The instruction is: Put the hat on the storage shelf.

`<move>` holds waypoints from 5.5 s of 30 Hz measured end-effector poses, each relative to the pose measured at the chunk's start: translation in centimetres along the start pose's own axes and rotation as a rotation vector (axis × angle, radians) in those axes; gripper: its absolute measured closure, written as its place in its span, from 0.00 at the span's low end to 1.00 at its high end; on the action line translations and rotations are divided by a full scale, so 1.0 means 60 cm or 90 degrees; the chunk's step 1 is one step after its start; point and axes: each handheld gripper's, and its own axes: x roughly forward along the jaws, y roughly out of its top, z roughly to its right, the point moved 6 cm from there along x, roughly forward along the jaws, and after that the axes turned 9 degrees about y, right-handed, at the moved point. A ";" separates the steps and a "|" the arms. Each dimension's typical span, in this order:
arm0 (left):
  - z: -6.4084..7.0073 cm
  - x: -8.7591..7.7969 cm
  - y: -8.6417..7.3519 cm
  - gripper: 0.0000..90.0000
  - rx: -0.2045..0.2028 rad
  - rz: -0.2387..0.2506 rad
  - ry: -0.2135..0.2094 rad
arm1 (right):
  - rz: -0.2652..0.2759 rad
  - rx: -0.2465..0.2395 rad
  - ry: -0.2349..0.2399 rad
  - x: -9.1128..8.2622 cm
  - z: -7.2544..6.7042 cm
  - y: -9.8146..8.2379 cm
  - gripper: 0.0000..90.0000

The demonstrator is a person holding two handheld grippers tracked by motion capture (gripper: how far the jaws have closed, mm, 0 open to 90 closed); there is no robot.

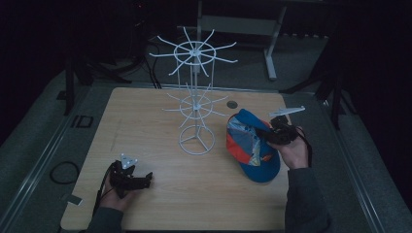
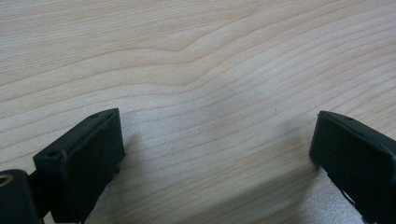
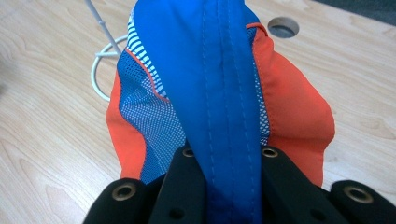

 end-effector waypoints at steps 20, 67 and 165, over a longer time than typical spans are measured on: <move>0.000 0.000 0.000 0.03 0.000 0.000 0.000 | 0.063 -0.002 -0.008 -0.046 -0.011 0.016 0.97; 0.000 0.000 0.000 0.03 0.002 -0.002 0.000 | 0.156 -0.014 0.013 -0.110 -0.035 0.047 0.97; -0.001 0.000 0.000 0.03 0.004 -0.002 -0.001 | 0.293 -0.068 0.083 -0.169 -0.079 0.128 0.97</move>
